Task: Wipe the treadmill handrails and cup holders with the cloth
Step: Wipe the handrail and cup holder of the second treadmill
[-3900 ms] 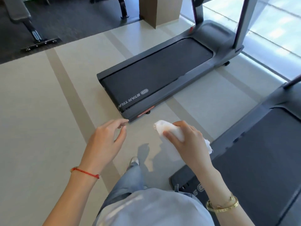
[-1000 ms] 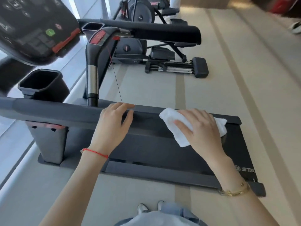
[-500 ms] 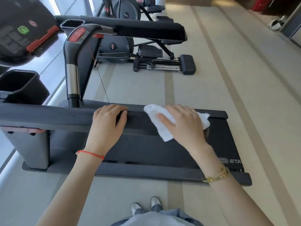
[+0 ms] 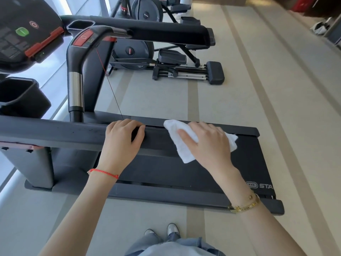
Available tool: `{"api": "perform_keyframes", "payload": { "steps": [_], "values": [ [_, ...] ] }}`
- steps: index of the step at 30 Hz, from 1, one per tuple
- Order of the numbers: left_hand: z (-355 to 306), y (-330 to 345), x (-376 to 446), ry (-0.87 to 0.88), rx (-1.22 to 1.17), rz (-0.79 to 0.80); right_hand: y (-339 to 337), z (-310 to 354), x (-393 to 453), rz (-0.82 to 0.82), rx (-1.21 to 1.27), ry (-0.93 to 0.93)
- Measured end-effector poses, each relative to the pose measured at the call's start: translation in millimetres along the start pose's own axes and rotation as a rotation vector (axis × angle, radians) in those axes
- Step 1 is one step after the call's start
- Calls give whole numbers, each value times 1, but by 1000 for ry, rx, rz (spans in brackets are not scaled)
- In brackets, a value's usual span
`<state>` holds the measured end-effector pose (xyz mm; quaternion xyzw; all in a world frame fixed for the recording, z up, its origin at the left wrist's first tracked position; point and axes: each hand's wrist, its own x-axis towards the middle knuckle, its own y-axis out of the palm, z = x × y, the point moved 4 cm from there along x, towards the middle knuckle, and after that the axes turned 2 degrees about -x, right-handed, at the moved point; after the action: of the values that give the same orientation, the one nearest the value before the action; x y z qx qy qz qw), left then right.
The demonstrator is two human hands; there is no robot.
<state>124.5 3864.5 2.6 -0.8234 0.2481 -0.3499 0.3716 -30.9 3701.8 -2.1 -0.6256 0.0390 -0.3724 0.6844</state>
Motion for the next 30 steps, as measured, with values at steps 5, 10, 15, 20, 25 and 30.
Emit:
{"api": "perform_keyframes", "payload": {
  "steps": [5, 10, 15, 20, 25, 30],
  "values": [
    [1, 0, 0, 2, -24, -1, 6, 14, 18, 38, -91, 1],
    [11, -24, 0, -10, -51, -102, 22, 67, 28, 44, -99, -130],
    [53, -60, -1, -68, -8, -190, 38, 113, 39, 43, -112, -205],
    [116, -90, -1, -132, 23, -195, 61, 184, 55, 31, -84, -260],
    [176, -114, 1, -125, 41, -147, 79, 241, 63, 36, -61, -262],
    [211, -127, 9, -58, 55, -63, 72, 224, 50, -67, -52, -172]
  ]
}}
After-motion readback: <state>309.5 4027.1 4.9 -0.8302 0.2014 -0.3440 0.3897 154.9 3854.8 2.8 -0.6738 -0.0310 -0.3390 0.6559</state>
